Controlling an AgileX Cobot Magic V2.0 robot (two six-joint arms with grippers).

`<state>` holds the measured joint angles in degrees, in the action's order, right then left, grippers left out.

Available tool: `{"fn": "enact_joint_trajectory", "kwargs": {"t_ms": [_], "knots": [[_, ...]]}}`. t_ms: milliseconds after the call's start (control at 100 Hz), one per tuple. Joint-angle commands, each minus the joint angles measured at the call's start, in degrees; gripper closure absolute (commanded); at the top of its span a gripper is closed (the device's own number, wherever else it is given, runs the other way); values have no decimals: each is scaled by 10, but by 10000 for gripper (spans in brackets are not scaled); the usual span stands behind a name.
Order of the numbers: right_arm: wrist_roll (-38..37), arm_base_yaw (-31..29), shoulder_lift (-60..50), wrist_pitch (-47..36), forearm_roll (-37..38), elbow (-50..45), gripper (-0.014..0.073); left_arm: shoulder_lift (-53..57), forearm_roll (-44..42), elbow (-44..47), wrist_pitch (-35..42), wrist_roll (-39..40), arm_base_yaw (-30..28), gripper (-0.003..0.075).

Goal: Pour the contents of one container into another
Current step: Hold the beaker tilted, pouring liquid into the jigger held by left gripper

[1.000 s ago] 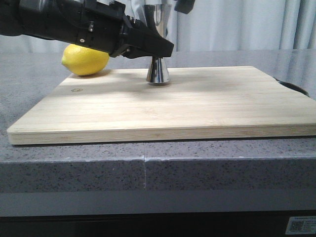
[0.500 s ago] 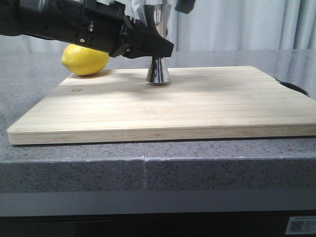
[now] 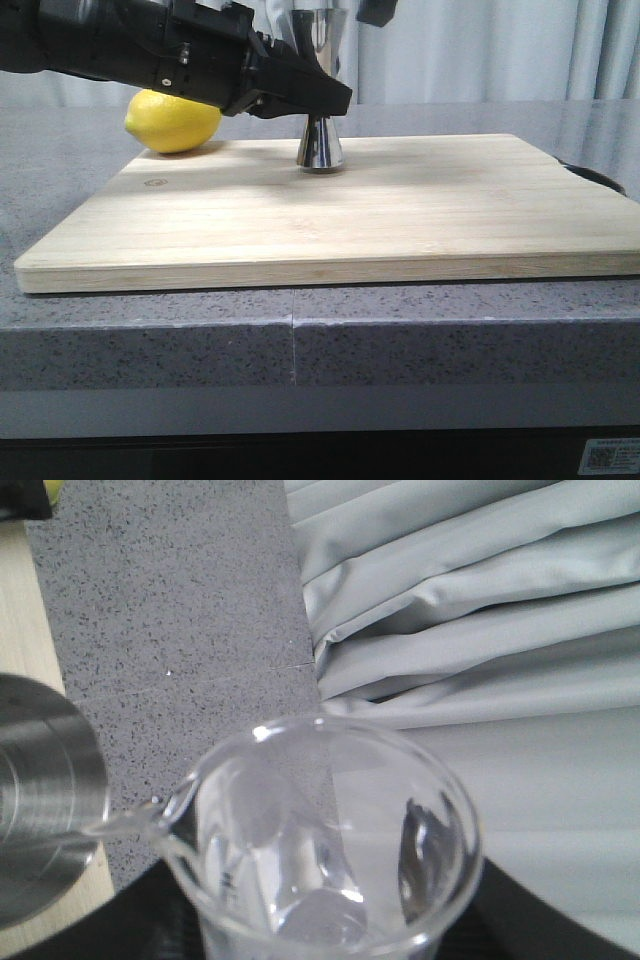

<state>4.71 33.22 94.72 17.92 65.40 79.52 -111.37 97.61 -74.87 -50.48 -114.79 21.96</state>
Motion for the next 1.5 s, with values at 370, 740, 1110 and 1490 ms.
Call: {"fn": "enact_joint_trajectory", "kwargs": {"t_ms": [370, 740, 1110, 1490], "knots": [[3, 0, -25, -21, 52, 23, 326, 30, 39, -16, -32, 1, 4, 739], [3, 0, -25, -25, 63, 23, 326, 30, 39, -16, -32, 1, 4, 739], [3, 0, -25, -24, 78, 23, 326, 30, 39, -16, -32, 1, 4, 739], [3, 0, -25, -24, 83, 23, 326, 30, 39, -16, -32, 1, 4, 739]]}}
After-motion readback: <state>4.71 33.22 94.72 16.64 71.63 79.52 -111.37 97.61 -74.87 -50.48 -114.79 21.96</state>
